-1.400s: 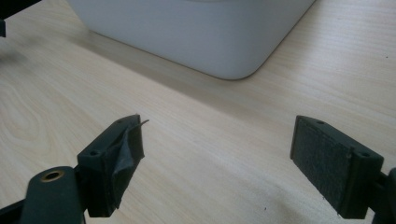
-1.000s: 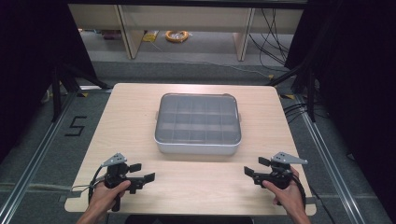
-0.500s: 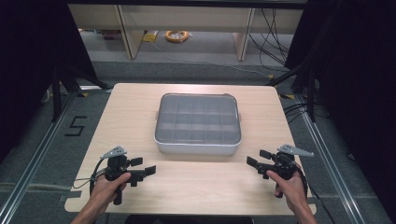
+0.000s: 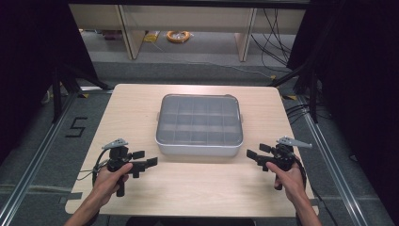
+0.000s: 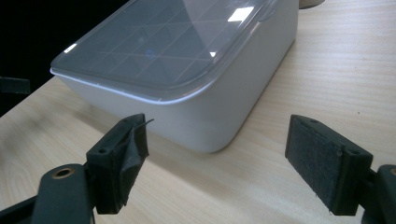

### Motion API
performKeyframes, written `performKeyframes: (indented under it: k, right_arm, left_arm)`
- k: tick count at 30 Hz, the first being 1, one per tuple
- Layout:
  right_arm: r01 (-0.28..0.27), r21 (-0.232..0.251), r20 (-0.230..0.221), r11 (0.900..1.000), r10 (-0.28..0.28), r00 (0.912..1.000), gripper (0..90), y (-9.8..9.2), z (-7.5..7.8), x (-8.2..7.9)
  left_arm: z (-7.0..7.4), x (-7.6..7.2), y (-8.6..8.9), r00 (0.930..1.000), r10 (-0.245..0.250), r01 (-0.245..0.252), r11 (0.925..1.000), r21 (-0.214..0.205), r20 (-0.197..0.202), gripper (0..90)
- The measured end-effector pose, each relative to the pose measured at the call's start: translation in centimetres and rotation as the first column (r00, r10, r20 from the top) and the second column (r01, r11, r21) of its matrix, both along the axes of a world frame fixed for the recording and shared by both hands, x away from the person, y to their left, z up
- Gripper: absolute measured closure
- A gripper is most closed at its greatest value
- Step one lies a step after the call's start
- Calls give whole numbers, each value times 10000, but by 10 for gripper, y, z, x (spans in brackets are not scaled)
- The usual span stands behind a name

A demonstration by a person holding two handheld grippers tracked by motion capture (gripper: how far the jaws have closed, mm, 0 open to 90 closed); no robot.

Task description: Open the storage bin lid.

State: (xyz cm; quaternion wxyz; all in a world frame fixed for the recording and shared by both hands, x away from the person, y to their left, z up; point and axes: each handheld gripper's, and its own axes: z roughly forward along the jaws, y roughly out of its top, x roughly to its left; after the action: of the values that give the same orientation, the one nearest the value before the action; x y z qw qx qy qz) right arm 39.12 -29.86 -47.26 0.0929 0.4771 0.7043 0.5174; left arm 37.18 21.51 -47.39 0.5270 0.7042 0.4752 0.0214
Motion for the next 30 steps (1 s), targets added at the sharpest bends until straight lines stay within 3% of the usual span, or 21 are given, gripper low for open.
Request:
performKeyframes:
  k: [4, 5, 8, 9, 10, 11, 13, 18, 20, 21, 26, 27, 28, 30]
  right_arm:
    - [-30, 86, -161, 10000, 32, 9999, 219, 0, 3, 8]
    - [16, 302, -536, 9995, 0, 9986, 219, 1, 5, 8]
    - [-120, 613, -351, 9980, 142, 9993, 224, -2, 6, 20]
    - [79, 864, -645, 9962, -23, 9979, 227, 0, 9, 24]
    - [79, 864, -645, 9962, -23, 9979, 227, 0, 9, 24]
    - [-17, 576, -242, 9983, 31, 9997, 233, -2, 10, 31]
    - [16, 587, -171, 9983, -6, 9999, 234, -1, 12, 36]
    - [68, 664, -217, 9978, -53, 9998, 238, 0, 15, 44]
    - [292, 911, -509, 9954, -246, 9984, 239, 3, 18, 47]
    - [192, 663, -166, 9976, -182, 9997, 239, 1, 17, 53]
    - [263, 784, -257, 9966, -243, 9994, 243, -1, 17, 62]
    - [452, 980, -570, 9942, -397, 9976, 245, 1, 17, 64]
    - [288, 745, -164, 9968, -276, 9995, 245, -2, 15, 69]
    - [342, 831, -199, 9960, -327, 9993, 246, -2, 15, 73]
  left_arm:
    - [5, 9, -1, 10000, -97, 97, 9999, 57, 18, 162]
    - [6, 11, -2, 10000, -26, 26, 10000, -41, 24, 162]
    - [8, 18, -3, 10000, -96, 96, 9997, -234, -18, 163]
    - [9, 22, -4, 10000, 3, -3, 9999, -164, -20, 164]
    - [9, 22, -4, 10000, 3, -3, 9999, -164, -20, 164]
    - [9, 24, -4, 10000, -8, 7, 9997, -249, -21, 164]
    - [11, 29, -5, 10000, -8, 8, 9997, -237, -24, 164]
    - [13, 36, -6, 10000, 80, -80, 9997, -250, 9, 164]
    - [14, 41, -5, 10000, 95, -95, 9992, -391, -7, 164]
    - [14, 44, -5, 10000, 66, -66, 9987, -514, -1, 164]
    - [16, 59, -5, 9995, 257, -265, 9982, -536, -155, 164]
    - [16, 63, -5, 9995, 261, -271, 9981, -561, -192, 164]
    - [17, 66, -6, 9994, 272, -285, 9979, -587, -224, 164]
    - [17, 72, -7, 9993, 257, -273, 9977, -619, -259, 164]
